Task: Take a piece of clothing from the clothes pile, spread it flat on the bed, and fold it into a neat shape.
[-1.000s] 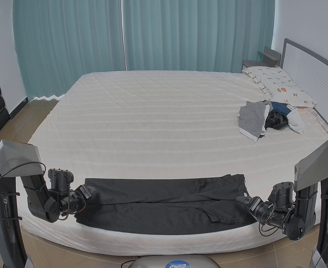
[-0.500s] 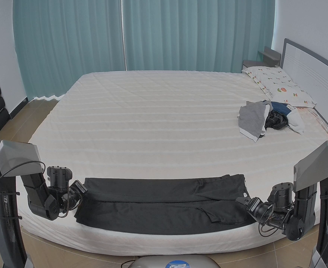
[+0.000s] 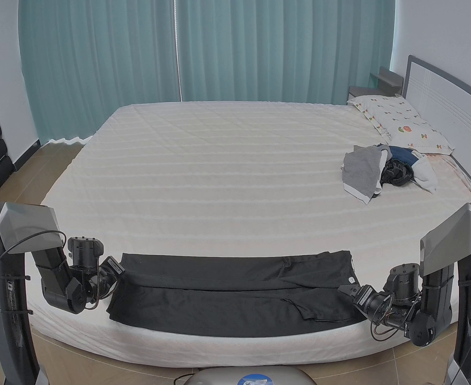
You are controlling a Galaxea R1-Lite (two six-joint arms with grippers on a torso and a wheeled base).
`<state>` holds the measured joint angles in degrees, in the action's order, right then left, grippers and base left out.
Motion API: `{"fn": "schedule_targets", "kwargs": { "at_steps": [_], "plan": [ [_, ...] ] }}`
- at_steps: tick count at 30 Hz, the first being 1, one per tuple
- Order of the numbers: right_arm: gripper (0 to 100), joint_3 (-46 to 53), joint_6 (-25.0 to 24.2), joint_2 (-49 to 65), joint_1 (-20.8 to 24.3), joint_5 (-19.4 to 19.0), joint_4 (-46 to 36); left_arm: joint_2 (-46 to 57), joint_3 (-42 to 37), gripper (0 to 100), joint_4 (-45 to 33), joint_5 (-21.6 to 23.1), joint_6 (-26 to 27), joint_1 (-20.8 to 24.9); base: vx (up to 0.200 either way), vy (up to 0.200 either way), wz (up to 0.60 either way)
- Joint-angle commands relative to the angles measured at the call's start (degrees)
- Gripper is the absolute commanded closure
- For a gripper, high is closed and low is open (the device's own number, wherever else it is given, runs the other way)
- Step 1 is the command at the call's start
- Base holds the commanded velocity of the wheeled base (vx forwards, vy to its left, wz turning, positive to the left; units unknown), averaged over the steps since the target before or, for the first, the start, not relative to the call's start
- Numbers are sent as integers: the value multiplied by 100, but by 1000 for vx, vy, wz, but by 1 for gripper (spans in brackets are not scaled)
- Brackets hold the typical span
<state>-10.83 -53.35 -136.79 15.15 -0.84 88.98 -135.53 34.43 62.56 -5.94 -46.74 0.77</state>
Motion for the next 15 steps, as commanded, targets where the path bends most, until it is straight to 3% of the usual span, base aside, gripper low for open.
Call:
{"fn": "schedule_targets", "kwargs": {
  "at_steps": [1, 6, 7, 15],
  "plan": [
    [0, -7, 0, -14, 5, -4, 58, -34, 20, 100, 2, -4, 7, -6, 0, 0, 0],
    [0, 1, -9, -14, 5, -4, 58, -105, 20, 100, 10, 5, 33, -6, 0, 0, 0],
    [0, -7, -9, -14, -4, -4, 58, -122, 38, 0, 10, 5, 33, -6, 0, 0, 0],
    [0, -7, -9, -6, -4, -4, 58, -131, 29, 0, 10, 5, 51, -86, 0, 0, 0]
  ]
}}
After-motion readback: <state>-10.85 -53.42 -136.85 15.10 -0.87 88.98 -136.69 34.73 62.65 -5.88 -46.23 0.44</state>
